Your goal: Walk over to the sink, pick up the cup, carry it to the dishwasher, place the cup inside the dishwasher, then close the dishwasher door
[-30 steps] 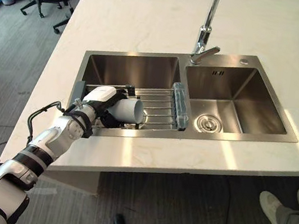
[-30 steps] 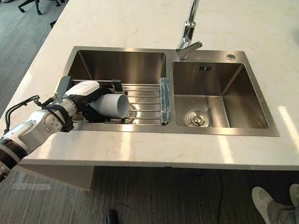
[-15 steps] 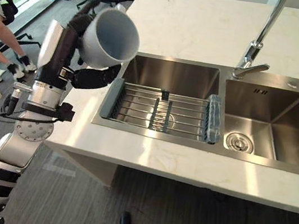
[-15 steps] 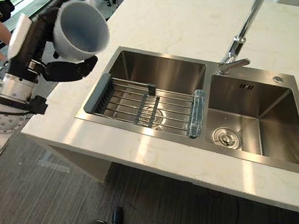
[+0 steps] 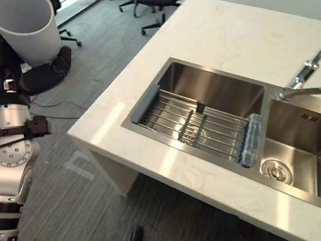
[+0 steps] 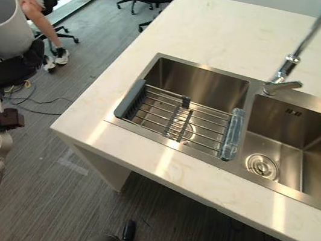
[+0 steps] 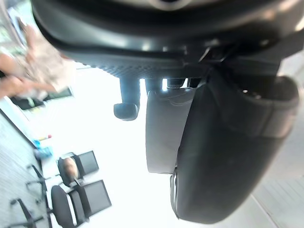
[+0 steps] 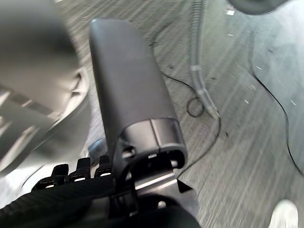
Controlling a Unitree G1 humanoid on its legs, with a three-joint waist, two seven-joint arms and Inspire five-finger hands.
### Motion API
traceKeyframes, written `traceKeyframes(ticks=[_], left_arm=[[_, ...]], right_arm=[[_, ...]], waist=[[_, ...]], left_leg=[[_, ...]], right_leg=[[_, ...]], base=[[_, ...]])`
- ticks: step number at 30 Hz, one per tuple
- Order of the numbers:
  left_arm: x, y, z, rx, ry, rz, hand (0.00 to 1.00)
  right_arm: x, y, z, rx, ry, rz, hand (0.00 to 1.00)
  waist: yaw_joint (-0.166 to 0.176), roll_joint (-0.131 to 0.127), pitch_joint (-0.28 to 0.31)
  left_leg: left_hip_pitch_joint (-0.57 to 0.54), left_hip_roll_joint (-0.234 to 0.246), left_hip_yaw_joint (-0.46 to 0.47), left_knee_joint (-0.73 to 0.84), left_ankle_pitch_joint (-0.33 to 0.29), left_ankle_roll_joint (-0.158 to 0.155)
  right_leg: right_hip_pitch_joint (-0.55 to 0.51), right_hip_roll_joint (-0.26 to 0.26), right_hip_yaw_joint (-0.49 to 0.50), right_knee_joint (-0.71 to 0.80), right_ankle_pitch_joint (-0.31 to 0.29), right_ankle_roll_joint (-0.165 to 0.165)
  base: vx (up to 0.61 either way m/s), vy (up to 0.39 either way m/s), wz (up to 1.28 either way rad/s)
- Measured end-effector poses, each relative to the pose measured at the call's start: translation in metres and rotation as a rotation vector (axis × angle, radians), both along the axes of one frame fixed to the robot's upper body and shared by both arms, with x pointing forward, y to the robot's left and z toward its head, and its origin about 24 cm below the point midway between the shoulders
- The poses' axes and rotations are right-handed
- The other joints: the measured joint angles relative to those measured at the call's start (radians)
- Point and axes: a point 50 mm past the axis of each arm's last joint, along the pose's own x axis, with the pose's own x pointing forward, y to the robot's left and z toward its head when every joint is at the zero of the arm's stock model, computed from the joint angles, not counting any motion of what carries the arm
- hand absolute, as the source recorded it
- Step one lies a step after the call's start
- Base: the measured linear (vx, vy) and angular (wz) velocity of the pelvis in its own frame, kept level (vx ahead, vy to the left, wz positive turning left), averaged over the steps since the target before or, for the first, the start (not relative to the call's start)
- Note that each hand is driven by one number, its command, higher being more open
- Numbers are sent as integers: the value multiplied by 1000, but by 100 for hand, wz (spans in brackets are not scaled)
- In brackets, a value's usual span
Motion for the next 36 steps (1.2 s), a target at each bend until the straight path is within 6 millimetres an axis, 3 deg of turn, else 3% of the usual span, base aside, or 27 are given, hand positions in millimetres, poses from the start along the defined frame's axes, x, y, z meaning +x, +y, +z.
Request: traceKeyframes(ticks=[1,2,3,4,5,6,7,8,10,11,12,13,15,16,18,19,20,21,22,23,25,28,30,31,32,33,36], left_arm=[[-3,2,-5,-23,8,12,0],[-7,7,-13,-82,12,36,0],[-9,10,-19,-128,13,55,0],[-11,13,-21,-143,17,64,0],[-13,16,-23,-163,14,68,0],[-14,16,-22,-177,-14,60,0],[-15,17,-20,-193,-37,59,0],[-11,19,-9,-222,-107,50,0],[-18,26,-13,-234,-105,78,0],[-22,30,-16,-227,-92,89,0],[-24,29,-10,-207,-110,76,0],[-27,29,-5,-191,-126,71,0],[-35,24,5,-136,-146,32,0],[-36,23,4,-126,-133,20,0],[-42,23,-4,-99,-76,-5,0],[-43,20,-10,-84,-37,-45,0],[-39,14,-16,-73,-14,-97,0],[-37,11,-19,-77,-2,-124,0],[-34,6,-25,-79,25,-166,0],[-34,4,-31,-88,51,-179,0],[-31,-2,-40,-115,79,-200,0],[-27,-20,-50,-124,126,-293,0],[-30,-23,-57,-145,146,-301,0],[-31,-26,-63,-173,162,-303,0],[-31,-31,-68,-195,175,-316,0],[-28,-40,-72,-204,195,-355,0],[-25,-63,-83,-176,267,-441,0]], right_arm=[[-2,2,0,-1,2,-2,100],[-6,5,-1,-1,0,-6,100],[-7,4,0,-15,-3,-3,100],[-9,0,1,-29,-2,-2,100],[-13,-9,3,-62,2,-1,100],[-13,-12,4,-79,-10,-9,100],[-11,-13,5,-89,-20,0,100],[-10,-9,4,-105,-34,-1,100],[-10,-22,7,-146,-37,6,100],[-13,-34,11,-187,-31,-3,100],[-17,-41,13,-217,-26,-30,100],[-14,-42,14,-230,-32,-34,100],[-2,-39,12,-244,-50,-26,100],[1,-36,11,-240,-51,-26,100],[8,-28,9,-229,-54,-25,100],[5,-27,10,-239,-40,-29,100],[0,-22,8,-217,-27,-33,100],[-4,-17,7,-205,-20,-34,100],[-9,-7,5,-183,-6,-20,100],[-10,-1,3,-170,-6,-2,100],[-13,3,2,-167,4,57,100],[-19,2,3,-181,17,99,100],[-9,-3,4,-193,-12,124,100],[-3,-6,4,-198,-24,145,100],[5,-8,5,-201,-39,164,100],[16,-11,5,-205,-60,194,100],[44,-13,7,-198,-131,228,100]], waist=[[-2,-2,-2],[-5,-21,-6],[-2,-14,-9],[3,4,-20],[-2,33,-27],[-19,57,-21],[-34,56,-28],[-71,27,-18],[-40,24,2],[-43,28,2],[-41,50,-10],[-36,51,-11],[-14,34,-8],[-13,32,-8],[-12,31,-9],[-19,33,-10],[-26,32,-9],[-27,32,-9],[-28,24,-12],[-28,10,-20],[-28,-16,-33],[-21,-37,-45],[-3,-51,-50],[0,-53,-57],[-1,-53,-64],[-7,-51,-75],[-41,-34,-70]], left_leg=[[-10,8,54,-5,-25,28],[-45,17,184,46,-85,80],[-106,72,314,191,-112,117],[-117,103,376,254,-123,149],[-117,117,432,279,-107,156],[-109,93,354,195,-44,123],[-98,61,290,97,17,112],[-105,73,434,148,-90,179],[-67,167,584,283,-128,153],[-5,195,638,269,-117,85],[42,166,599,181,-104,-4],[62,139,593,135,-109,-3],[88,42,532,62,-92,29],[89,22,511,52,-92,40],[96,-30,438,21,-94,64],[100,-48,368,14,-97,89],[97,-51,291,19,-101,92],[94,-51,250,20,-101,92],[87,-55,176,24,-100,92],[81,-67,114,24,-100,91],[79,-98,20,25,-99,90],[95,-138,-94,20,-104,95],[98,-142,-76,35,-142,93],[91,-129,-33,55,-170,81],[77,-107,34,80,-192,55],[54,-94,88,117,-181,70],[90,-44,54,134,-170,85]], right_leg=[[3,-3,-27,-4,2,1],[1,-35,-86,-13,10,0],[-11,-47,-137,14,10,0],[-15,-44,-160,38,4,-3],[-28,-51,-206,141,-31,-37],[-73,-18,-191,181,-110,-75],[-99,32,-181,110,-115,-129],[-89,15,-229,66,-21,-86],[-85,-43,-258,123,-21,-86],[-52,-76,-310,145,-21,-85],[-30,-105,-360,165,-22,-82],[-21,-119,-370,174,-21,-81],[9,-202,-407,240,-8,-76],[14,-219,-412,260,-5,-80],[12,-268,-366,345,23,-125],[-28,-285,-231,445,35,-177],[-77,-227,-42,479,-14,-148],[-92,-182,39,467,-43,-135],[-121,-103,168,427,-77,-112],[-146,-50,254,364,-98,-89],[-177,-9,340,297,-105,-78],[-199,10,383,223,-104,-77],[-197,5,370,130,-31,-66],[-178,3,362,102,-12,-28],[-167,6,358,79,-8,-29],[-155,8,337,65,-8,-29],[-188,39,296,199,-33,-48]], base=[[-140,-12,149],[-103,25,146],[-58,58,145],[-35,79,141],[-77,84,165],[-106,29,186],[-133,-23,289],[-48,-81,229],[52,-8,141],[92,127,121],[72,175,120],[33,244,92],[17,273,88],[48,215,110],[81,177,114],[117,211,170],[121,186,189],[108,81,203],[124,24,190],[135,10,178],[177,-18,163],[205,-75,127],[155,-53,29],[149,-81,4],[215,-124,20],[231,-144,42],[185,-129,49]])
